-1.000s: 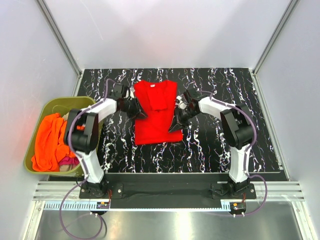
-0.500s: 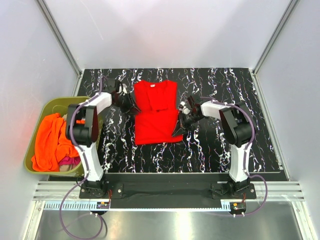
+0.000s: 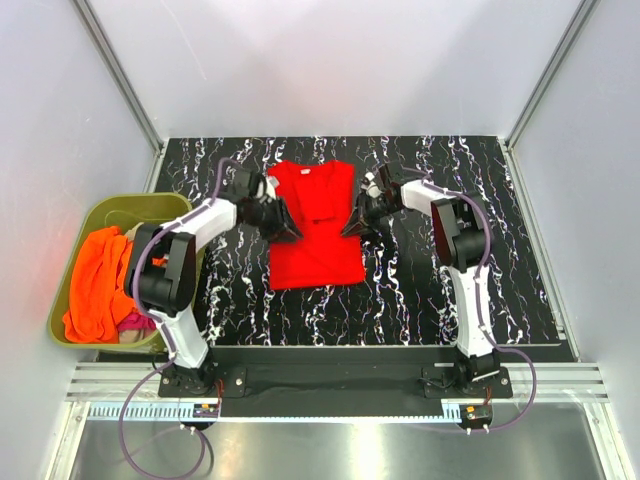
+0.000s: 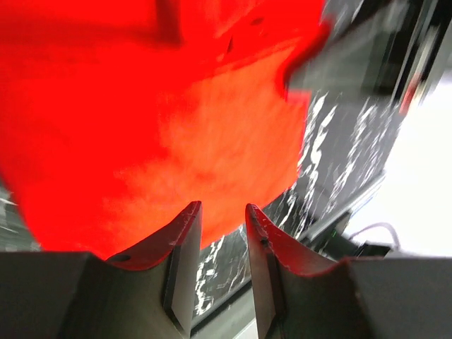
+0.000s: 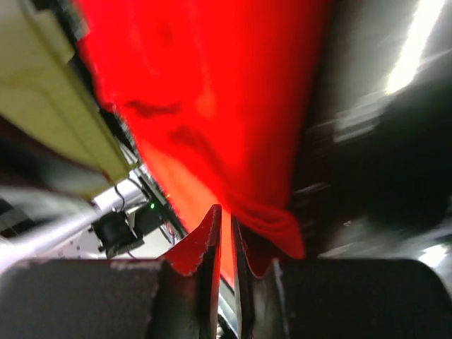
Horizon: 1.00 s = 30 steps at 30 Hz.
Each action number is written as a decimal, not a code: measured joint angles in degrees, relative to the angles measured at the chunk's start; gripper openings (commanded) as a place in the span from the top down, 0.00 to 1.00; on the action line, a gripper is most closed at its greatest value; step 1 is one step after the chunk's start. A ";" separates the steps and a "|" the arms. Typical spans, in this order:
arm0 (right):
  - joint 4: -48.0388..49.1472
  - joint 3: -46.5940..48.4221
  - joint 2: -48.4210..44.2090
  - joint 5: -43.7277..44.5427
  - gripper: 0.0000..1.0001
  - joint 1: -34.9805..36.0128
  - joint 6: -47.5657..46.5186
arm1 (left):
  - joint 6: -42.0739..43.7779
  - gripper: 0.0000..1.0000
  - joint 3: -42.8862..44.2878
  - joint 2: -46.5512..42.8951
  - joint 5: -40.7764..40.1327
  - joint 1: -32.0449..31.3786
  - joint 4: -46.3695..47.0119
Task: Fold and stack the t-shirts
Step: Fold the tshirt
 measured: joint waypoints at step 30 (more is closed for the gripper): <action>3.50 -21.94 -9.81 -0.24 0.75 10.51 -0.63 | 3.52 0.65 -17.14 -1.84 0.02 -0.79 2.84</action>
